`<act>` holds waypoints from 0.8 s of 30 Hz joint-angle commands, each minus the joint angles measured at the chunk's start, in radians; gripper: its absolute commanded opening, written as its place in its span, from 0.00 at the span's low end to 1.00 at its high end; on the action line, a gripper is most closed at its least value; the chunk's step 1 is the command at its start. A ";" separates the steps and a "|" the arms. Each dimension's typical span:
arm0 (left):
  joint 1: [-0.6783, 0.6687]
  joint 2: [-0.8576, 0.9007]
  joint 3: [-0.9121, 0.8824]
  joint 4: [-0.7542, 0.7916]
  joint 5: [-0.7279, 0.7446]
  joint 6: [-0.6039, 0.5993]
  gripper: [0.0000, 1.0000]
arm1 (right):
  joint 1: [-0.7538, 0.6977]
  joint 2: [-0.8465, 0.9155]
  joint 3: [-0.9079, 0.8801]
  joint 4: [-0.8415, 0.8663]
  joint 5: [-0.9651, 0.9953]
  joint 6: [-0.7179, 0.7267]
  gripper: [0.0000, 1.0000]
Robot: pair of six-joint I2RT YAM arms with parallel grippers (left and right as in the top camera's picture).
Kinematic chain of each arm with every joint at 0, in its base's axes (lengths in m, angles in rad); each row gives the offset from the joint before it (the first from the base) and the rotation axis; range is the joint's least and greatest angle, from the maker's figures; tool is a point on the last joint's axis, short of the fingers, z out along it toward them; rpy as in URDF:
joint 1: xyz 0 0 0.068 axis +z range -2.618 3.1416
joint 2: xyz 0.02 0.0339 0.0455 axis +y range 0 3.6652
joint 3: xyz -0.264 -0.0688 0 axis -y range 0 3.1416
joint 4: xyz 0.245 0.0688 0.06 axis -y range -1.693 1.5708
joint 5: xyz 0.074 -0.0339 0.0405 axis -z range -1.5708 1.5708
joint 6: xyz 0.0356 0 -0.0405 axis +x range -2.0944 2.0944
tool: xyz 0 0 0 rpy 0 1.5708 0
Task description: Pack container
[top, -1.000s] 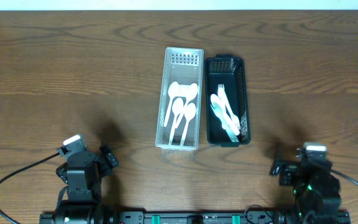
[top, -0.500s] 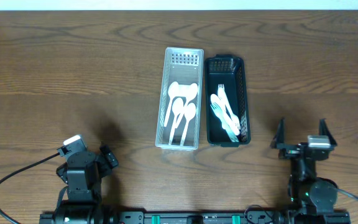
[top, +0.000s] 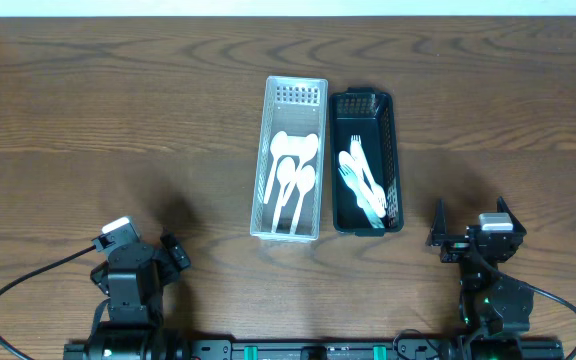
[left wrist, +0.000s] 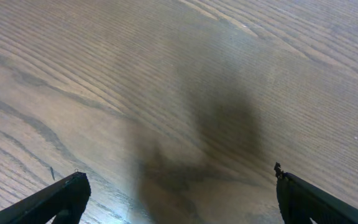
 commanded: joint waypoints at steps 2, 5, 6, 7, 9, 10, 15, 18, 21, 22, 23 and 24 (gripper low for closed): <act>-0.005 0.002 0.000 0.000 -0.010 -0.005 0.98 | 0.008 -0.002 -0.002 -0.006 -0.008 0.012 0.99; -0.005 0.002 0.000 -0.001 -0.010 -0.005 0.98 | 0.008 -0.002 -0.002 -0.006 -0.008 0.012 0.99; -0.005 0.002 0.000 0.000 -0.010 -0.005 0.98 | 0.008 -0.002 -0.002 -0.006 -0.008 0.012 0.99; -0.005 0.002 0.000 0.000 -0.010 -0.005 0.98 | 0.008 -0.002 -0.002 -0.006 -0.008 0.012 0.99; -0.005 0.002 0.000 0.000 -0.010 -0.005 0.98 | 0.008 -0.002 -0.002 -0.006 -0.008 0.012 0.99; -0.005 0.002 0.000 0.000 -0.009 -0.005 0.98 | 0.008 -0.002 -0.002 -0.006 -0.008 0.012 0.99; -0.005 0.002 0.000 0.000 -0.010 -0.005 0.98 | 0.008 -0.002 -0.002 -0.006 -0.008 0.012 0.99; -0.001 -0.028 0.000 -0.012 -0.009 -0.005 0.98 | 0.008 -0.002 -0.002 -0.006 -0.008 0.012 0.99; -0.001 -0.115 0.000 -0.075 0.010 -0.006 0.98 | 0.008 -0.002 -0.002 -0.006 -0.008 0.012 0.99; -0.001 -0.156 -0.001 -0.092 0.035 -0.006 0.98 | 0.008 -0.002 -0.002 -0.006 -0.008 0.012 0.99; -0.001 -0.192 -0.001 -0.097 0.053 -0.005 0.98 | 0.008 -0.002 -0.002 -0.006 -0.008 0.012 0.99; -0.001 -0.232 -0.003 -0.091 0.073 -0.005 0.98 | 0.008 -0.002 -0.002 -0.006 -0.008 0.012 0.99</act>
